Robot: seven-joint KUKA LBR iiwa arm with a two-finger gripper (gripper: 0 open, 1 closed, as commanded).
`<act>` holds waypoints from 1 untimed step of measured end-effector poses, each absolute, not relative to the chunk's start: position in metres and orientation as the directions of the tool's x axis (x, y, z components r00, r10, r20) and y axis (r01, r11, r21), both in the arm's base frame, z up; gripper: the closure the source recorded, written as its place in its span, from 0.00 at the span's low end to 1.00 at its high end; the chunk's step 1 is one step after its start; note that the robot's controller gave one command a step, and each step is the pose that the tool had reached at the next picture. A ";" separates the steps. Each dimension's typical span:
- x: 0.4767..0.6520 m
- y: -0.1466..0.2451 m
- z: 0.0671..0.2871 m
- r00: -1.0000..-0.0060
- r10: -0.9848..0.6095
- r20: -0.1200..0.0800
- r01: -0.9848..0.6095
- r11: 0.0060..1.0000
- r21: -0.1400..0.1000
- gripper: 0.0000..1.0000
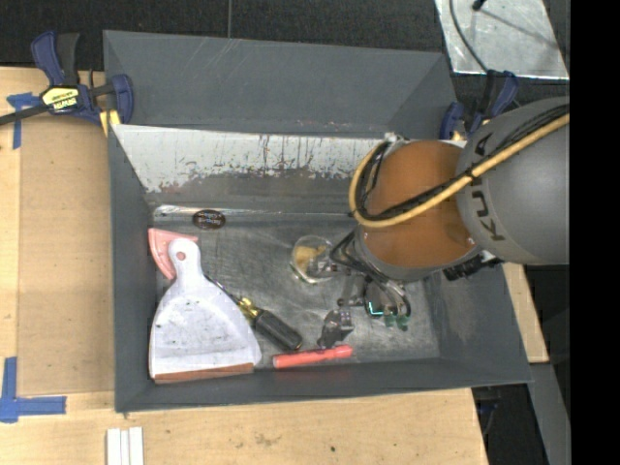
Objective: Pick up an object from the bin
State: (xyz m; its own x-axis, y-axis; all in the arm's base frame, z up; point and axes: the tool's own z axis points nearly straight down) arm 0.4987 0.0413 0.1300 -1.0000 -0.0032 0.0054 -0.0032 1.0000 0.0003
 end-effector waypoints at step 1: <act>0.501 0.041 0.133 -1.000 -0.002 -0.002 -0.002 1.000 0.001 0.00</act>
Offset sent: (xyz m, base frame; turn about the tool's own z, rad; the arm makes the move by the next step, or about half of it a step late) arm -0.0163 0.0618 -0.0329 -0.0642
